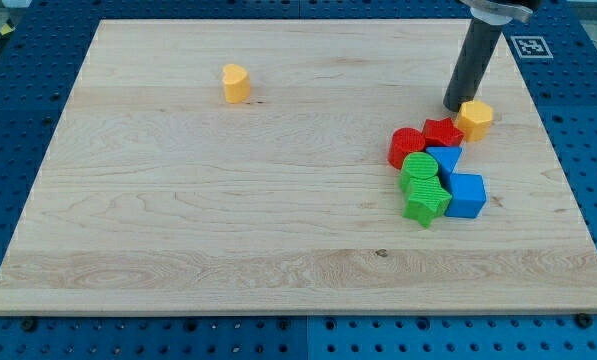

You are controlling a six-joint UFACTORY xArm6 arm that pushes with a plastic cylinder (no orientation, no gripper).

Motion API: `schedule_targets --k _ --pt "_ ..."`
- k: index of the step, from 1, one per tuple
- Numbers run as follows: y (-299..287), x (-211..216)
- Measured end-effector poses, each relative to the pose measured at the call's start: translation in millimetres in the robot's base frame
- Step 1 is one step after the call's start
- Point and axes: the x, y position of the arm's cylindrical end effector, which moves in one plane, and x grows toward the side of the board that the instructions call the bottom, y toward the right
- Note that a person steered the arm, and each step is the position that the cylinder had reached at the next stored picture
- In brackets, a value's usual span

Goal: Push the hexagon into red star and triangle

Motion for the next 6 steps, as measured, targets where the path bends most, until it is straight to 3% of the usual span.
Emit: schedule_targets --k 2,3,6 --pt "13 13" --pt "47 14" --pt "40 38"
